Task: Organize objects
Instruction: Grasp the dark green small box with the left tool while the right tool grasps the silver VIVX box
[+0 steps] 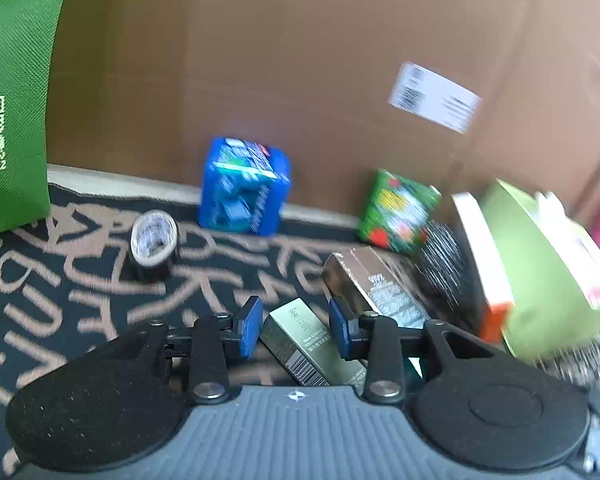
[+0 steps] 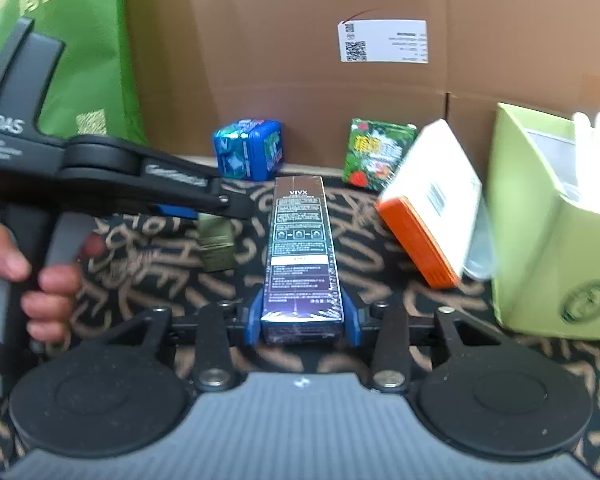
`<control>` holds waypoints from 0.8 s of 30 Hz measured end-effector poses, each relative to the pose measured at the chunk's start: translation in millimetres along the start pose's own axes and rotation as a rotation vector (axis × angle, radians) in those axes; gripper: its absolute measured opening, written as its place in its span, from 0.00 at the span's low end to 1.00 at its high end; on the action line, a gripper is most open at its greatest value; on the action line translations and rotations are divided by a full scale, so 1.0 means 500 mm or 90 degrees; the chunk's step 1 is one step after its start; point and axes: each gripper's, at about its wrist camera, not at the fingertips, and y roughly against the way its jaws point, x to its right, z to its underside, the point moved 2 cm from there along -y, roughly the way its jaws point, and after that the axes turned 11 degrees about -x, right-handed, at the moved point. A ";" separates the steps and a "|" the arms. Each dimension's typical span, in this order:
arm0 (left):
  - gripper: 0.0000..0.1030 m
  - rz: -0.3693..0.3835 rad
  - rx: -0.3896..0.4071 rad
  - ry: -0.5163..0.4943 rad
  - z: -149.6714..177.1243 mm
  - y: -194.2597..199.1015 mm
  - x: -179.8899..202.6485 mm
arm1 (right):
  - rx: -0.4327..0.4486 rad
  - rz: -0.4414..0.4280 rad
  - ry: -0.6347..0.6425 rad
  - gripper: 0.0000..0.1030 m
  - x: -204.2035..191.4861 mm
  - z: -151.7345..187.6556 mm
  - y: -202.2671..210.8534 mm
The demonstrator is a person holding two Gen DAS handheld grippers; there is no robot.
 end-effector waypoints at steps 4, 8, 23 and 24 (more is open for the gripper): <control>0.43 0.005 -0.017 -0.029 0.051 0.055 0.008 | -0.006 0.002 0.012 0.39 0.013 0.054 0.052; 0.70 -0.007 0.017 -0.001 0.107 0.124 0.018 | -0.005 0.007 0.016 0.43 0.014 0.091 0.100; 0.28 -0.035 -0.021 -0.063 0.088 0.054 0.075 | 0.019 0.011 0.105 0.66 -0.006 0.047 0.089; 0.29 -0.035 -0.020 -0.064 0.087 0.052 0.077 | 0.012 0.008 0.099 0.66 -0.003 0.042 0.083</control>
